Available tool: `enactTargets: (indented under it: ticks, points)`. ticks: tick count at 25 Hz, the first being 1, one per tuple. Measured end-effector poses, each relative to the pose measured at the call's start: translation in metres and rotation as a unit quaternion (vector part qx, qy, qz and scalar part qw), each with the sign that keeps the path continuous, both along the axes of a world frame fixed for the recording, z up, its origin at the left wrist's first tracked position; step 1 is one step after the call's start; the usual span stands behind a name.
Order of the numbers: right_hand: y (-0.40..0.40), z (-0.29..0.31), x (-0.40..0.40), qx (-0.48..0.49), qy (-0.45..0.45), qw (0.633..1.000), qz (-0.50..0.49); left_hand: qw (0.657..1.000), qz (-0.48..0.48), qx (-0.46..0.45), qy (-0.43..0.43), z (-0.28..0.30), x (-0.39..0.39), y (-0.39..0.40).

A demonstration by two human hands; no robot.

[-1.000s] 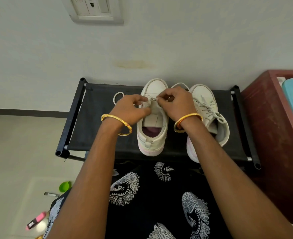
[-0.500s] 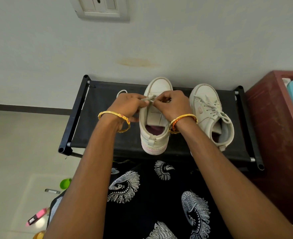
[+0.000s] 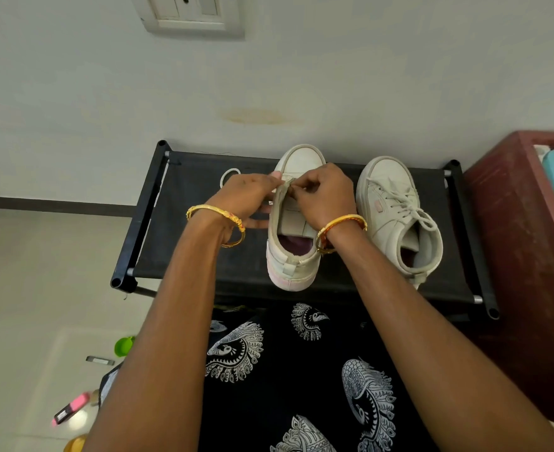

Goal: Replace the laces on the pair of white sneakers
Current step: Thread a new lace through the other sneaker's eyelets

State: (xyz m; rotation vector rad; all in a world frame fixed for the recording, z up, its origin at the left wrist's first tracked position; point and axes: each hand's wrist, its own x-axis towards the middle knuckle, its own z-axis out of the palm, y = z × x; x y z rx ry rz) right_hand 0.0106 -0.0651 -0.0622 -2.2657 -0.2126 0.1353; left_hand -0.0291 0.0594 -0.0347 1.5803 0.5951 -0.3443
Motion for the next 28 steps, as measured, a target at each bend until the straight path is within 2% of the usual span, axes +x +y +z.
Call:
enactTargets:
  ticks: [2,4,6,9,11,14,17,20,22,24,26,28]
  points:
    - [0.001,0.002,-0.002,0.008,-0.008,1.000,-0.005,0.996,0.015,0.075,-0.038,-0.009,0.002,-0.001]
    - [0.001,0.003,-0.003,0.010,-0.009,1.000,-0.007,0.977,-0.009,0.197,-0.076,-0.014,0.005,-0.002]
    - [0.000,0.004,-0.003,0.014,-0.003,1.000,-0.006,0.958,-0.025,0.264,-0.110,-0.016,0.006,-0.003]
    - [-0.004,0.005,-0.001,0.016,0.000,1.000,-0.002,0.946,-0.045,0.296,-0.125,-0.016,0.006,-0.004]
    - [-0.006,0.004,0.000,0.028,0.005,1.000,0.004,0.949,-0.033,0.293,-0.109,-0.018,0.006,-0.003]
    - [-0.013,0.001,0.004,0.047,0.007,0.999,0.002,0.973,0.046,0.214,-0.075,-0.020,0.005,0.003]
    - [-0.026,0.000,0.004,0.071,0.029,0.997,0.003,0.975,0.115,0.183,-0.045,-0.027,0.000,0.017]
    - [-0.036,0.004,-0.003,0.083,0.042,0.996,0.008,0.952,0.160,0.262,-0.006,-0.034,-0.011,0.038]
    - [-0.038,0.004,-0.008,0.081,0.040,0.996,0.017,0.914,0.162,0.372,0.034,-0.038,-0.017,0.051]
    - [-0.036,0.004,-0.013,0.054,0.032,0.998,0.028,0.881,0.167,0.441,0.042,-0.038,-0.021,0.056]
    - [-0.033,0.002,-0.015,0.018,0.020,0.999,0.032,0.880,0.136,0.455,-0.019,-0.034,-0.017,0.046]
    - [-0.032,0.001,-0.018,0.000,0.014,1.000,0.018,0.873,0.020,0.473,-0.120,-0.030,-0.011,0.025]
